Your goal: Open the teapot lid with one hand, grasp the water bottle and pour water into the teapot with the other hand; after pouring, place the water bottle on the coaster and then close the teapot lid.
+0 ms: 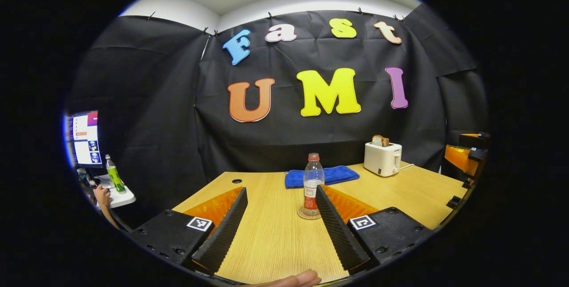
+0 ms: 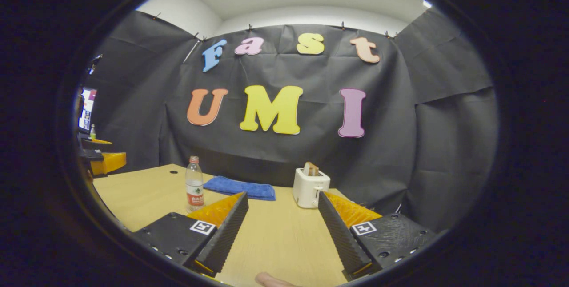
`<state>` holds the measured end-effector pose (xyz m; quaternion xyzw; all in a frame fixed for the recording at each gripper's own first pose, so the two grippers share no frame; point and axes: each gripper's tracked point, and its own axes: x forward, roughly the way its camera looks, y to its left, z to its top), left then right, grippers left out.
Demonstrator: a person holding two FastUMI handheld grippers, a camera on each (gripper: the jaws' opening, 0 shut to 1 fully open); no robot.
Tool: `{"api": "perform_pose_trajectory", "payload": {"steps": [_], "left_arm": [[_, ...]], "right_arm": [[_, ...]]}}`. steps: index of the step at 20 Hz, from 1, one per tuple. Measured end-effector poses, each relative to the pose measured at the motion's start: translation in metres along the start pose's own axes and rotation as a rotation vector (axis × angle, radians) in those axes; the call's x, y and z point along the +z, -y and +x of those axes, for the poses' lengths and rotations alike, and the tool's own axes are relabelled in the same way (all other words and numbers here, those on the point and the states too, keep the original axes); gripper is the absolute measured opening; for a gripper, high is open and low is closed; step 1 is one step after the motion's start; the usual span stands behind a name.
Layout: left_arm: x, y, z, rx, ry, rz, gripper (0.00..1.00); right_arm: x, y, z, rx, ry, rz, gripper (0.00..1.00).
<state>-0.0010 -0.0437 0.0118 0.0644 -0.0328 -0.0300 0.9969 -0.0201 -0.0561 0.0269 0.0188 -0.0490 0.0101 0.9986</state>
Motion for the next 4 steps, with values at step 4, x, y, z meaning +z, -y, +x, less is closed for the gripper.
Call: {"api": "perform_pose_trajectory", "payload": {"steps": [4], "left_arm": [[-0.0017,-0.0004,0.0014,-0.006,-0.008,-0.007,0.96]], "right_arm": [[-0.0034,0.0026,0.0036,-0.014,-0.013,0.014,0.95]]}}
